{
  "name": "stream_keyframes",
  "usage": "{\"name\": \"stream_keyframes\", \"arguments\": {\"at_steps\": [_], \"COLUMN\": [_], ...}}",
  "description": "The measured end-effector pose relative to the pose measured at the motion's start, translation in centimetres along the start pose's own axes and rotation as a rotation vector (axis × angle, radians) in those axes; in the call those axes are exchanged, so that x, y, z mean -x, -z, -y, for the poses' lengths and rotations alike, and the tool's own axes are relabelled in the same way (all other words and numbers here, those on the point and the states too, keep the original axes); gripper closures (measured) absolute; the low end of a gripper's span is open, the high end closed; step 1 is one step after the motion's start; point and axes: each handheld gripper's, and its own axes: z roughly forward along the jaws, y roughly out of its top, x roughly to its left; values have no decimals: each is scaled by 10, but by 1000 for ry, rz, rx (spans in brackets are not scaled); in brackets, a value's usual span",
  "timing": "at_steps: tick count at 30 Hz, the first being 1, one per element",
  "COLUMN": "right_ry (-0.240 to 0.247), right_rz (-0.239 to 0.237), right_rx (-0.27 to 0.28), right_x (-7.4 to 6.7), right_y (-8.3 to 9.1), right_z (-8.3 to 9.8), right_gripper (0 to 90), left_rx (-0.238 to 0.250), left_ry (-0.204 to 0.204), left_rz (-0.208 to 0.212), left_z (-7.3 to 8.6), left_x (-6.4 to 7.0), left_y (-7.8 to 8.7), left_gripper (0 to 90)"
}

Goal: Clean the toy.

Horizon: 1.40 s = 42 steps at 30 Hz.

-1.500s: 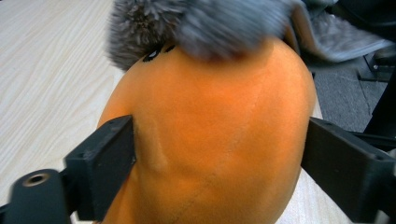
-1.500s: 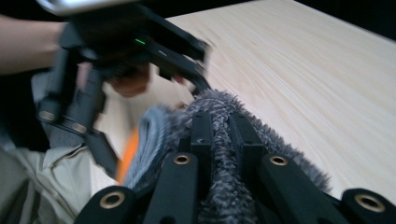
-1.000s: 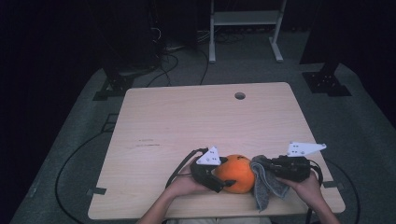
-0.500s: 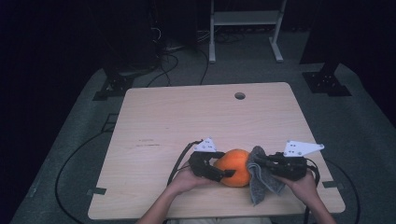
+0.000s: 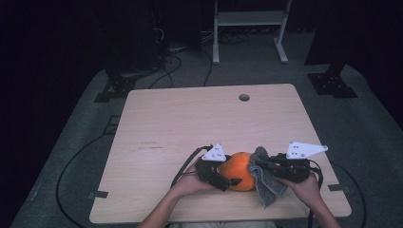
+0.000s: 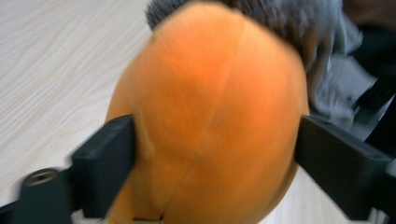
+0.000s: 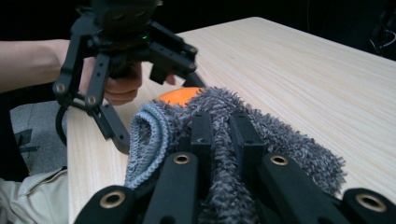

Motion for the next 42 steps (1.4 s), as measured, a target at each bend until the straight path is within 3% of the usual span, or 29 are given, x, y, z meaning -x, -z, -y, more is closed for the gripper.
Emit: {"name": "stream_keyframes", "arguments": {"at_steps": [2,5,8,10,14,19,24,26,30,33,36,39,42], "right_ry": [-10,-46,-42,-33,18,108,32,-3,-24,9,74,127,118], "right_rz": [10,32,75,87,61,58,47,74,127,116,78,46,29], "right_rx": [-7,-9,-36,-29,14,-26,-13,-29,-60,-24,-18,-48,-102], "right_x": [3,9,10,7,-4,-15,0,6,10,4,-7,-15,-13], "right_y": [1,7,14,19,19,-1,2,9,20,24,17,3,-12], "right_z": [4,13,17,15,-3,-23,-5,6,12,-4,-27,-44,-47], "right_gripper": [807,807,807,807,807,807,808,809,809,809,808,809,809], "left_rx": [3,12,17,26,41,20,34,37,36,21,2,-24,-43], "left_ry": [-22,-20,-11,22,116,157,190,189,173,153,111,59,25], "left_rz": [-17,-21,-30,-33,-30,-42,-30,-31,-50,-68,-87,-97,-107], "left_z": [0,0,-1,-3,-8,-13,-5,-4,-7,-12,-20,-26,-28], "left_x": [2,2,2,0,-7,-9,-13,-13,-10,-5,2,8,12], "left_y": [-1,-1,0,0,-2,-3,2,2,1,-1,-4,-8,-11], "left_gripper": [216,269,294,307,317,311,310,311,309,308,307,309,306]}}
